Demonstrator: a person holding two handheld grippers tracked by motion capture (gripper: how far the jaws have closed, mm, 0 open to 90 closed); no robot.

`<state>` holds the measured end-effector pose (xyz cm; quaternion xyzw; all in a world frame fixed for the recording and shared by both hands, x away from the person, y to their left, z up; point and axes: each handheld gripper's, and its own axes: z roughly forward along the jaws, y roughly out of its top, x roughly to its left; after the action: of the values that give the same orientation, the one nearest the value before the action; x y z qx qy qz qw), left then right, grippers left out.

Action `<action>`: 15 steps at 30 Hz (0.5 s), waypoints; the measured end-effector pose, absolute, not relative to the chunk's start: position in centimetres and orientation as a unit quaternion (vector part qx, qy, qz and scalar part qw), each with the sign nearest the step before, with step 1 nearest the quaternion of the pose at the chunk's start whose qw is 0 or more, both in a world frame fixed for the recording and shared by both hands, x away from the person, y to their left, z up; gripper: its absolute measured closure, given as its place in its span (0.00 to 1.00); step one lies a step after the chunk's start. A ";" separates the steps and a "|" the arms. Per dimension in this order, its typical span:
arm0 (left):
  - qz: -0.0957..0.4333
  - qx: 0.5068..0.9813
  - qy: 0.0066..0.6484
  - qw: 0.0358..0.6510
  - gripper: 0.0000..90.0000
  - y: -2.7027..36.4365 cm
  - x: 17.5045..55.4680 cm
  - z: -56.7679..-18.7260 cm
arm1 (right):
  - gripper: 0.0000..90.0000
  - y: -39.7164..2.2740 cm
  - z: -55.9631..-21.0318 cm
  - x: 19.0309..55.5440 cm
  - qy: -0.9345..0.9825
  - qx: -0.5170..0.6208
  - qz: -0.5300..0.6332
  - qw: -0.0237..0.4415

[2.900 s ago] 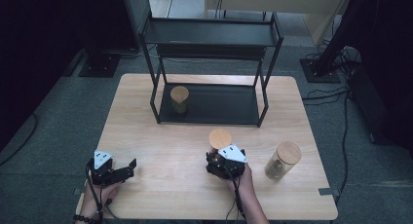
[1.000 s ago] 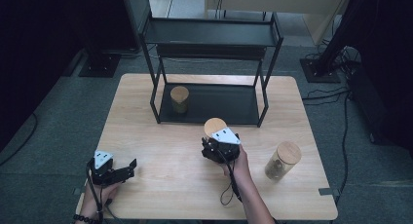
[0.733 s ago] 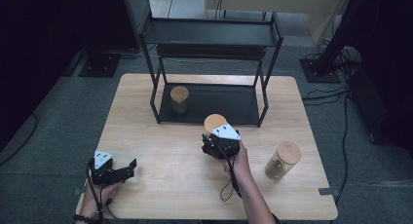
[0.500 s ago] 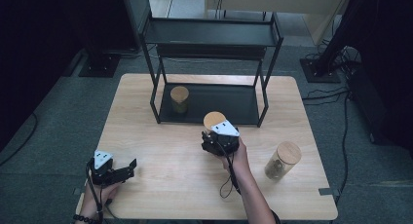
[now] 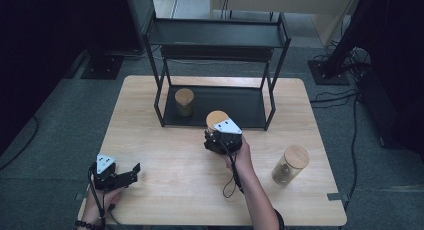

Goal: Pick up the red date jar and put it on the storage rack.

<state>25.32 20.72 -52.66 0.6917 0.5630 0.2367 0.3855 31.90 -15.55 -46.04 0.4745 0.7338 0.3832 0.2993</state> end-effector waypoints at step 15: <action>0.235 0.692 0.562 0.386 0.00 20.7 25.3 -52.7 | 0.28 -15.1 -45.9 33.7 0.733 0.478 0.379 0.301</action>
<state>25.32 20.73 -52.66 0.6921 0.5625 0.2355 0.3863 33.68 -15.10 -45.91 0.4784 0.7328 0.3786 0.3013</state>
